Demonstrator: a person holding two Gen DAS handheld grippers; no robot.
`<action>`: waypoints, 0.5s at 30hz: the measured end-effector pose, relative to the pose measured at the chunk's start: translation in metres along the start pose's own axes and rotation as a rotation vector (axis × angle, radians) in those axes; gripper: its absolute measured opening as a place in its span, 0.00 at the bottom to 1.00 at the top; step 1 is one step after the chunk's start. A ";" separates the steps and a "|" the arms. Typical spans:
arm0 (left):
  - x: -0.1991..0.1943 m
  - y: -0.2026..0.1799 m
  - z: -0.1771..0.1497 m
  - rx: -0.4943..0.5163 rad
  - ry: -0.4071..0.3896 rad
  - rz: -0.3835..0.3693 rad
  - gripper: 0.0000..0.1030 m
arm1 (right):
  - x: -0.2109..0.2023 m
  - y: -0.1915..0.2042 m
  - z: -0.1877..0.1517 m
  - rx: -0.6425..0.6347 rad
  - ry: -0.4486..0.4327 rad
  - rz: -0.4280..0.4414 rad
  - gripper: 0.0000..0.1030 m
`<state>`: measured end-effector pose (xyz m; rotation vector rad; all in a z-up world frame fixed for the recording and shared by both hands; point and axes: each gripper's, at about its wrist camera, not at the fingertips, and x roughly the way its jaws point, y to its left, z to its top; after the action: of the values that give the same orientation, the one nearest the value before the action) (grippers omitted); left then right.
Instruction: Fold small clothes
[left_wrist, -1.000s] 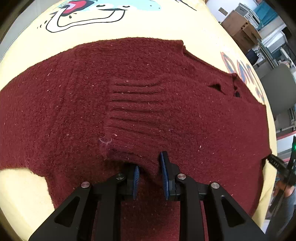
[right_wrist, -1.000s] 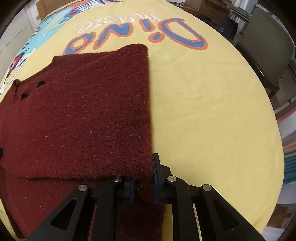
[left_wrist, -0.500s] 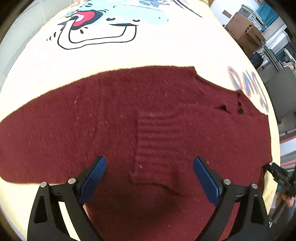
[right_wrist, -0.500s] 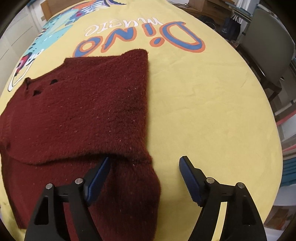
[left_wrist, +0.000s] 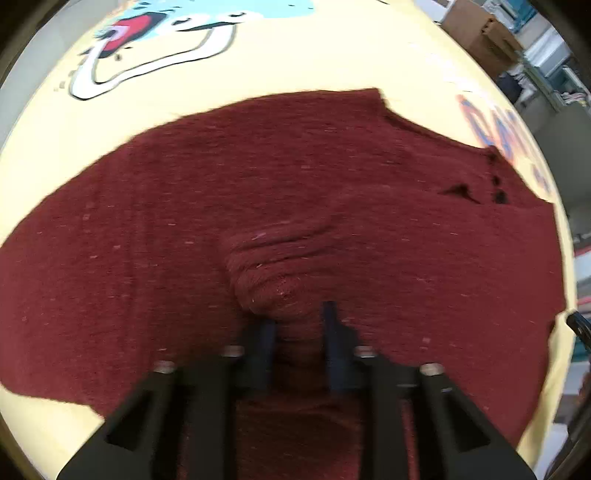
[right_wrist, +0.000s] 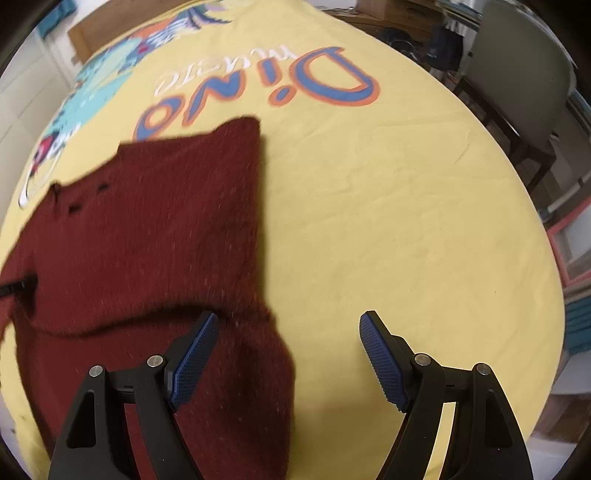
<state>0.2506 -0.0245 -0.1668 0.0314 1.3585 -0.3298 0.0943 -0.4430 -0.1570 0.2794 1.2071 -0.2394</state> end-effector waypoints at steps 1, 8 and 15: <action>0.000 -0.001 0.000 0.001 -0.002 0.000 0.12 | 0.001 0.000 0.005 0.006 -0.004 0.003 0.77; -0.030 -0.014 -0.004 0.053 -0.130 0.022 0.09 | 0.036 -0.010 0.053 0.117 0.027 0.119 0.74; -0.048 -0.003 0.008 0.064 -0.206 0.073 0.09 | 0.067 0.015 0.068 0.094 0.087 0.154 0.38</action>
<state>0.2496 -0.0185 -0.1185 0.0975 1.1401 -0.3058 0.1821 -0.4545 -0.1966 0.4665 1.2558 -0.1509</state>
